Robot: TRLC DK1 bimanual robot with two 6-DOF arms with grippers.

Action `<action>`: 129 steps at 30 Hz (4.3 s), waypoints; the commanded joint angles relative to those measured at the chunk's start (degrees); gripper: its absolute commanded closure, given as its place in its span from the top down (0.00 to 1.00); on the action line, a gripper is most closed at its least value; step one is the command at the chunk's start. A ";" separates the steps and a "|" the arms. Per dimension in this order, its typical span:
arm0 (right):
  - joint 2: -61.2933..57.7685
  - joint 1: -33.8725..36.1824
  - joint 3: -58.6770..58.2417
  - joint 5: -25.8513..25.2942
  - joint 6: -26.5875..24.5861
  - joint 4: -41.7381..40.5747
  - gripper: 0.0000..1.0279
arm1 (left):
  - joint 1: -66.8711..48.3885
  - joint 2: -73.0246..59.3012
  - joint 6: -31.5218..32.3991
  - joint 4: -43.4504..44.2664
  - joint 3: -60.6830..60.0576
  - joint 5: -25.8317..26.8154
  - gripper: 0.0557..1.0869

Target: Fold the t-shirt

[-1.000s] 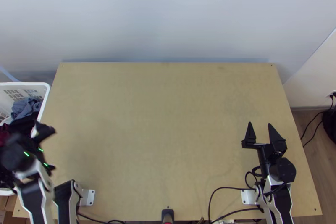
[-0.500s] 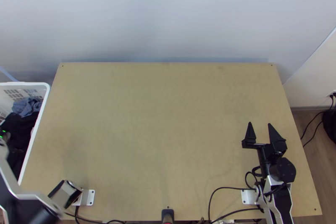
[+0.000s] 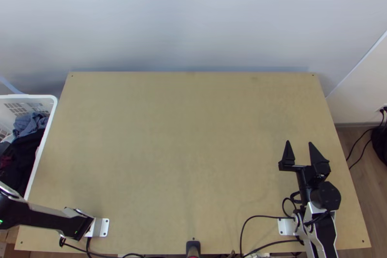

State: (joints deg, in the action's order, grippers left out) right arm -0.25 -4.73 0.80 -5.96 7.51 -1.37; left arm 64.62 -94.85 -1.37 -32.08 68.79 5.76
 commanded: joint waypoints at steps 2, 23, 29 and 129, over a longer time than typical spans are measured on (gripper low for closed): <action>0.34 0.25 -0.45 -0.11 0.75 0.93 0.96 | 1.21 -6.23 -3.56 1.75 2.66 -0.75 0.83; 0.34 0.25 -0.45 -0.11 0.75 0.93 0.96 | 2.09 -26.44 -8.48 7.03 11.10 -3.47 0.66; 0.34 0.25 -0.45 -0.11 0.75 0.93 0.96 | 2.00 -31.89 -10.94 10.81 12.68 -4.88 0.66; 0.34 0.25 -0.45 -0.11 0.75 0.93 0.96 | -125.97 -15.72 22.37 6.59 33.77 -31.69 0.04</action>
State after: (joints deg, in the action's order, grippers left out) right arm -0.25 -4.73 0.80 -5.96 7.51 -1.37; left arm -59.37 -106.76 19.00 -25.98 97.56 -26.70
